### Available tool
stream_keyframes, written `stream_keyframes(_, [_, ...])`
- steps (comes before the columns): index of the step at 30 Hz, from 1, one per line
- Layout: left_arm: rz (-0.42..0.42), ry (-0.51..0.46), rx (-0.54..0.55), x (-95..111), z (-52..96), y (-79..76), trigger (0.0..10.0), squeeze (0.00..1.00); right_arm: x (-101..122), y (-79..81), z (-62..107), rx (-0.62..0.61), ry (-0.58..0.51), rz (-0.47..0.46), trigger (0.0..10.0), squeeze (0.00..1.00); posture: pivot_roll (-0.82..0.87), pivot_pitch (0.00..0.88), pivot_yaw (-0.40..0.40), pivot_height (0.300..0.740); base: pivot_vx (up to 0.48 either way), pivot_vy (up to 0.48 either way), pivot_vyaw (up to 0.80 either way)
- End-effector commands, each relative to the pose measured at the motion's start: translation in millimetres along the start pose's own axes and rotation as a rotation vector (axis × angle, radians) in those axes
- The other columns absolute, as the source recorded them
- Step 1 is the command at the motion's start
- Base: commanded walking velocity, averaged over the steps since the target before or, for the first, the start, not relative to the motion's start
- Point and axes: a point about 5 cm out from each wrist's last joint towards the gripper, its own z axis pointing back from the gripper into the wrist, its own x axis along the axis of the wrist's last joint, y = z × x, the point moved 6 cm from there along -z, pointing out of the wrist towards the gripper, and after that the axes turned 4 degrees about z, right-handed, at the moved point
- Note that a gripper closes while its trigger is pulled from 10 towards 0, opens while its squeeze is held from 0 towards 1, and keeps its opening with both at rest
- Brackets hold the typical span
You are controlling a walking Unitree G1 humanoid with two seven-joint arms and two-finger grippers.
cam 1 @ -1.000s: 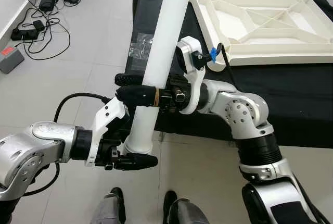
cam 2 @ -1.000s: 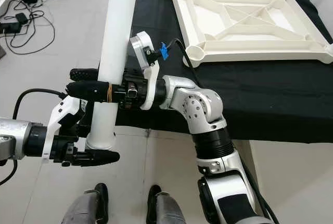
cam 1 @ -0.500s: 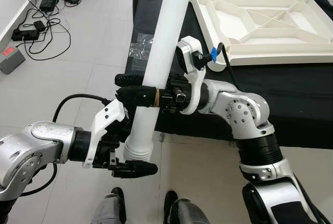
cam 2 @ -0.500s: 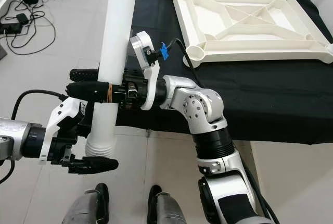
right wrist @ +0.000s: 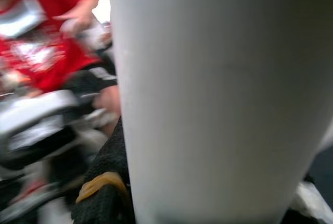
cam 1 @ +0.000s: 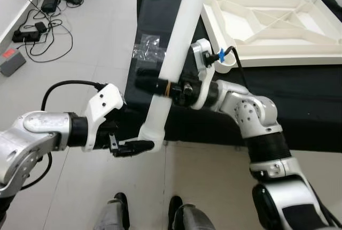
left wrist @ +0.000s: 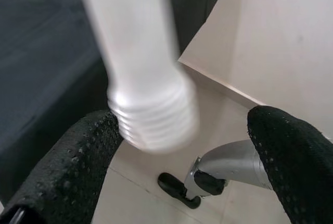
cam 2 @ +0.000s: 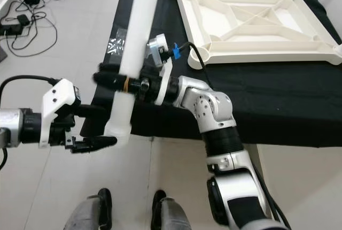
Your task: Building children table
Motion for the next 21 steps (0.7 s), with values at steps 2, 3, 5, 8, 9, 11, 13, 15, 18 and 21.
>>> stream_keyframes(2, [-0.02, -0.022, -0.008, 5, -2.3, -7.7, 10.0, 0.0, 10, -19.8, 4.2, -0.117, -0.038, 0.056, 0.0, 0.0, 0.07, 0.286, -0.094, 0.74, 0.0, 0.0, 0.0])
stream_keyframes(3, [-0.024, -0.027, 0.007, 6, -2.6, -6.7, 10.0, 0.0, 16, -27.5, 6.0, -0.167, -0.058, 0.085, 0.0, 0.0, 0.07, 0.286, -0.094, 0.74, 0.0, 0.0, 0.0])
stream_keyframes(5, [-0.024, -0.027, 0.007, 6, -2.6, -6.7, 10.0, 0.0, 16, -27.5, 6.0, -0.167, -0.058, 0.085, 0.0, 0.0, 0.07, 0.286, -0.094, 0.74, 0.0, 0.0, 0.0])
stream_keyframes(8, [-0.03, -0.025, 0.026, 6, -2.4, -4.8, 10.0, 0.0, 25, -37.2, 9.1, -0.232, -0.085, 0.108, 0.0, 0.0, 0.07, 0.279, -0.093, 0.74, 0.0, 0.0, 0.0])
stream_keyframes(9, [-0.043, -0.025, 0.062, 7, -1.6, -0.3, 10.0, 0.0, 41, -49.9, 15.4, -0.324, -0.132, 0.15, 0.0, 0.0, 0.07, 0.269, -0.096, 0.74, 0.0, 0.0, 0.0])
stream_keyframes(11, [-0.06, -0.025, 0.103, 7, -0.8, 5.3, 10.0, 0.0, 56, -58.4, 21.0, -0.389, -0.174, 0.179, 0.0, 0.0, 0.07, 0.265, -0.098, 0.74, 0.0, 0.0, 0.0])
stream_keyframes(13, [-0.067, -0.074, 0.205, 18, 0.9, 21.5, 10.0, 0.0, 77, -67.2, 28.2, -0.485, -0.226, 0.232, 0.0, 0.0, 0.07, 0.269, -0.097, 0.74, 0.0, 0.0, 0.0])
stream_keyframes(15, [-0.051, -0.245, 0.412, 50, 6.4, 51.9, 10.0, 0.0, 119, -70.9, 38.7, -0.63, -0.359, 0.331, 0.0, 0.0, 0.07, 0.269, -0.097, 0.74, 0.0, 0.0, 0.0])
stream_keyframes(18, [-0.05, -0.308, 0.477, 61, 9.1, 59.9, 10.0, 0.0, 132, -69.8, 42.1, -0.674, -0.396, 0.359, 4.4, 0.0, 0.06, 0.265, -0.094, 0.74, 0.0, 0.0, 0.0])
stream_keyframes(21, [-0.016, -0.41, 0.604, 75, 15.5, 72.3, 10.0, 0.0, 151, -65.5, 50.6, -0.761, -0.464, 0.442, 10.0, 0.0, 0.06, 0.26, -0.095, 0.74, 0.0, 0.0, 0.0])
